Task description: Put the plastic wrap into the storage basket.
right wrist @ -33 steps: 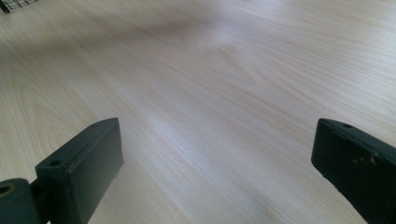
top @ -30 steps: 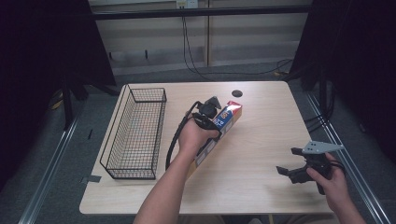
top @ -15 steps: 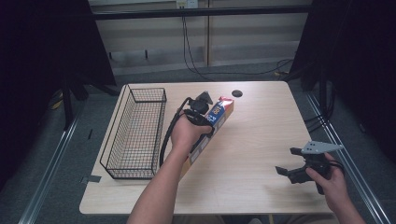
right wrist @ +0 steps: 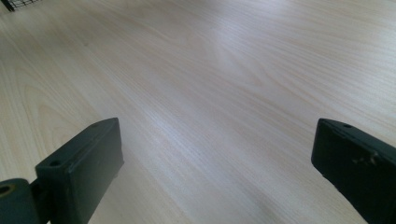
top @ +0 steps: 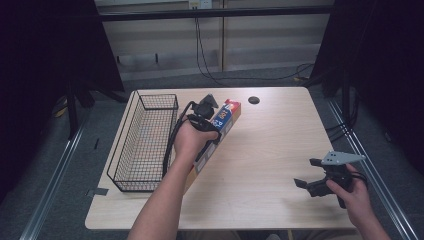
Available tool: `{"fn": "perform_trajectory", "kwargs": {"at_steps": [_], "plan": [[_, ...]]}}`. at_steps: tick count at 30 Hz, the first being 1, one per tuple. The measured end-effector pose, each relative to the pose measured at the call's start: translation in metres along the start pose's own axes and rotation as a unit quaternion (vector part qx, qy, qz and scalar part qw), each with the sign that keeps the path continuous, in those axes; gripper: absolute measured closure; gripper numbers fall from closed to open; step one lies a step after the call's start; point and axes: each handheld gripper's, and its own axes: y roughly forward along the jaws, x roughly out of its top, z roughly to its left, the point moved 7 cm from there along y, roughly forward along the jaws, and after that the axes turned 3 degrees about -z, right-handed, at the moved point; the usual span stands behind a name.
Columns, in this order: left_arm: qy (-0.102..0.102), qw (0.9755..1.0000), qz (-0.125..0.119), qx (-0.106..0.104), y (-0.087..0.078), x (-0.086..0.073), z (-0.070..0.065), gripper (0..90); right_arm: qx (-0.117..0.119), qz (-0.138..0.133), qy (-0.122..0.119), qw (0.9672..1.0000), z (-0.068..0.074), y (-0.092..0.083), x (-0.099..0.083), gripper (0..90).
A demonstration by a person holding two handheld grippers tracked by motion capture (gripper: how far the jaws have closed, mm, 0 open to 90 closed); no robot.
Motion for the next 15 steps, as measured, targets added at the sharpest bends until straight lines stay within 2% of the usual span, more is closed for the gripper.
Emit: {"fn": "perform_trajectory", "kwargs": {"at_steps": [15], "plan": [[-0.021, 0.9997, -0.003, 0.012, -0.012, -0.003, 0.015, 42.7, 0.000, -0.003, -0.002, 1.0000, 0.000, 0.000, 0.001, 1.9]]}}
